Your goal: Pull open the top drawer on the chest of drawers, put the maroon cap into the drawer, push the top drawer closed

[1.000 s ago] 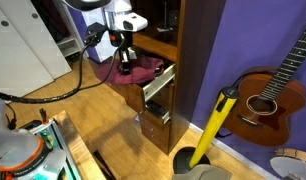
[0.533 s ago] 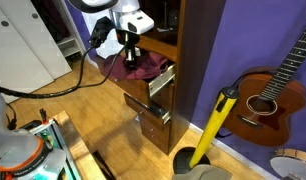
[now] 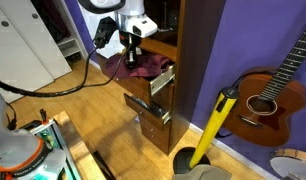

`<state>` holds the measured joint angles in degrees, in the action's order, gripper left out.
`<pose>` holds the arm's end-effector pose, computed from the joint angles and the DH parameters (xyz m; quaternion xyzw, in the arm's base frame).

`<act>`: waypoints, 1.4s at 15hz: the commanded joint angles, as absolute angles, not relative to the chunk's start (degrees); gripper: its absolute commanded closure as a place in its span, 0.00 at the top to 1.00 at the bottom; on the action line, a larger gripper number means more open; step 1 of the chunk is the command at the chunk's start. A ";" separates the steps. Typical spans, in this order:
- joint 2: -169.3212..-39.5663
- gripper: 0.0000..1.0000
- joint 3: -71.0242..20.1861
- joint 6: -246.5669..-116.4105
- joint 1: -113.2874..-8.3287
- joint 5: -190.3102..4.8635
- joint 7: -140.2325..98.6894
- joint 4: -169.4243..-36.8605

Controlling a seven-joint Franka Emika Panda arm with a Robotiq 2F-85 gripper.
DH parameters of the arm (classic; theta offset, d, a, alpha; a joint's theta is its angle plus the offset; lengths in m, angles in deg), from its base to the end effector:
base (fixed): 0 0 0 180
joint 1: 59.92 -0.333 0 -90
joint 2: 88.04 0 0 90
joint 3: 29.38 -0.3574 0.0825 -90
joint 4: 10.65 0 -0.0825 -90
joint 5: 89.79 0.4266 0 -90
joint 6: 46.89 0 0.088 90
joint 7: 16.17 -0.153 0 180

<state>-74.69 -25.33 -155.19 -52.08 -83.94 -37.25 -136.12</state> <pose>0.4934 -0.0927 0.4575 -0.9521 0.2989 0.0381 0.0531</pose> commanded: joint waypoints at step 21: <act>-66.48 0.01 -24.11 -148.67 -51.86 -88.34 -31.62 -134.68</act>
